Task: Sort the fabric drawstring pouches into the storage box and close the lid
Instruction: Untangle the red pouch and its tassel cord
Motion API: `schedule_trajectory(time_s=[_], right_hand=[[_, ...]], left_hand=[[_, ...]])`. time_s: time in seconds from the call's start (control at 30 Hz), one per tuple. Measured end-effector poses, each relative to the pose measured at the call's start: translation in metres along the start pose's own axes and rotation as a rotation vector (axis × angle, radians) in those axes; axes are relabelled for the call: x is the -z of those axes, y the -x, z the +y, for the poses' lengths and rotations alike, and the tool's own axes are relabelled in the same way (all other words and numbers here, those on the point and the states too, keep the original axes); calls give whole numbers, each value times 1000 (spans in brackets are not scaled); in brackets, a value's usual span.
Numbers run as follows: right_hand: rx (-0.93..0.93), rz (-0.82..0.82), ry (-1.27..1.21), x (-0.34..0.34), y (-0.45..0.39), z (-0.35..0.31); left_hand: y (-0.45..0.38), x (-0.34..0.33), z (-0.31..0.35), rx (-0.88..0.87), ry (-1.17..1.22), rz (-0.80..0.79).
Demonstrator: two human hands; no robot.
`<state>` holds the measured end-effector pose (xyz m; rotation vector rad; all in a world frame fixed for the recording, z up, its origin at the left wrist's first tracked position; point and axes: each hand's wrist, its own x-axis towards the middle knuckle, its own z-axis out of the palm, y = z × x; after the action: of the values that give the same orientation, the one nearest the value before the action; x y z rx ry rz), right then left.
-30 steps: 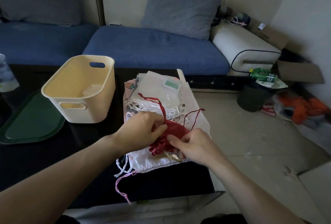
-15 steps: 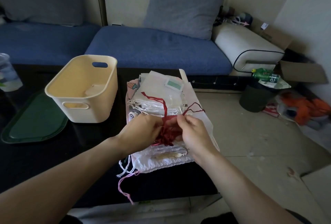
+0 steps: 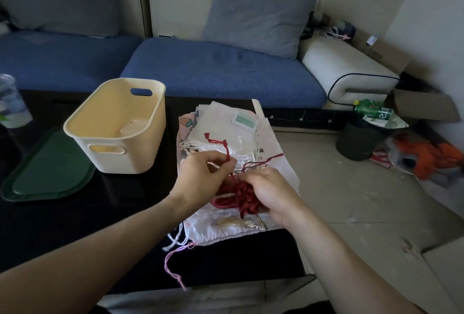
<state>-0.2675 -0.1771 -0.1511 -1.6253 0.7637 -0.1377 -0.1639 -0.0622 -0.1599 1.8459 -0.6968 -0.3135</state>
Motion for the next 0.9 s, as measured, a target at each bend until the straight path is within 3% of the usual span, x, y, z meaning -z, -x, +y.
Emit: schedule_trajectory(time_s=[0.13,0.27,0.43,0.5,0.6,0.73,0.9], right_hand=[[74,-162,174,7,-3,4],[143,-252,162,6,-1,3],[57,-372,-71,10,2,-2],[100,-416,2,9,3,-1],[189,-374,206,5,1,6],[168,-358,229,4,3,4],[199,-201,198,0,-1,5]], left_hand=[[5,-3,1,-302,-170,-2],[7,-1,7,-257,-165,-62],[2,7,11,-240,-149,-138],[-2,13,14,-231,-191,-229],[-10,28,15,-254,-292,-342],[-19,46,15,-265,-439,-453],[-29,69,10,9,-650,-605]])
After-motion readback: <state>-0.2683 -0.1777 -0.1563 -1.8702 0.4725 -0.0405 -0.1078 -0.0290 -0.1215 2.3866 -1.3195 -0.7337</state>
